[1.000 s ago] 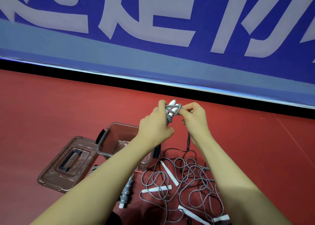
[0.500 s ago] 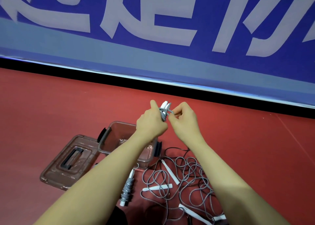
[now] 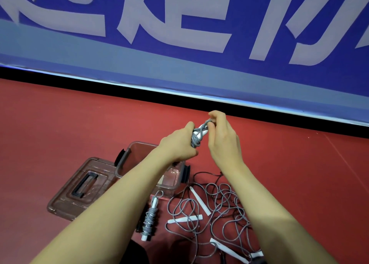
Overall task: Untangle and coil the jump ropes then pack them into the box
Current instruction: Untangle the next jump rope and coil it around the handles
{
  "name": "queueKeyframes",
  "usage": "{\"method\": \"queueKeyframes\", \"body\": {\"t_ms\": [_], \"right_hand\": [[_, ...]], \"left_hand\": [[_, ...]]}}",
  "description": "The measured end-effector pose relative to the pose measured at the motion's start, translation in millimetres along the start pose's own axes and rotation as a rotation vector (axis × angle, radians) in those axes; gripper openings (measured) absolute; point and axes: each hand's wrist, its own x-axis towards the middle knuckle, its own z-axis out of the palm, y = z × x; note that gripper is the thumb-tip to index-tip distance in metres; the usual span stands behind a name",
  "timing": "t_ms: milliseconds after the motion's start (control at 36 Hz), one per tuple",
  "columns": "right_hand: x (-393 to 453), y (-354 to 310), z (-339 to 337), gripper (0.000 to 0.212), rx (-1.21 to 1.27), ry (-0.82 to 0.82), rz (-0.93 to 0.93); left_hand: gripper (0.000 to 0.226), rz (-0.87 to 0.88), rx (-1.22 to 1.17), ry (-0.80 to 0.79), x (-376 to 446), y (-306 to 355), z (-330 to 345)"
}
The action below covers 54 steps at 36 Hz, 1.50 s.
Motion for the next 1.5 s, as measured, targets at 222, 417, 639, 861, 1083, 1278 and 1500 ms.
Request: {"method": "queueKeyframes", "body": {"t_ms": [222, 417, 639, 861, 1083, 1278, 1500], "right_hand": [[5.4, 0.5, 2.2, 0.037, 0.01, 0.04, 0.018], [6.9, 2.8, 2.3, 0.034, 0.027, 0.063, 0.114], [12.3, 4.8, 3.4, 0.023, 0.116, 0.121, 0.296], [20.6, 4.3, 4.1, 0.029, 0.277, 0.221, 0.48], [20.4, 3.3, -1.2, 0.022, 0.34, 0.115, 0.444], [18.4, 7.2, -2.9, 0.031, 0.352, 0.072, 0.453], [12.6, 4.1, 1.6, 0.019, 0.265, 0.057, 0.357]], "left_hand": [[0.031, 0.028, 0.14, 0.058, -4.0, -0.5, -5.4], [0.033, 0.061, 0.338, 0.158, -8.0, 2.0, -4.2], [0.034, 0.144, 0.45, 0.247, -10.8, 4.0, -4.0], [0.069, 0.206, 0.424, 0.286, -14.6, 3.8, -2.1], [0.064, 0.197, 0.232, 0.228, -19.7, 6.2, 6.4], [0.034, 0.169, 0.176, 0.263, -17.5, 9.1, 4.7], [0.026, 0.029, 0.144, 0.308, -13.5, 15.9, 7.4]]}}
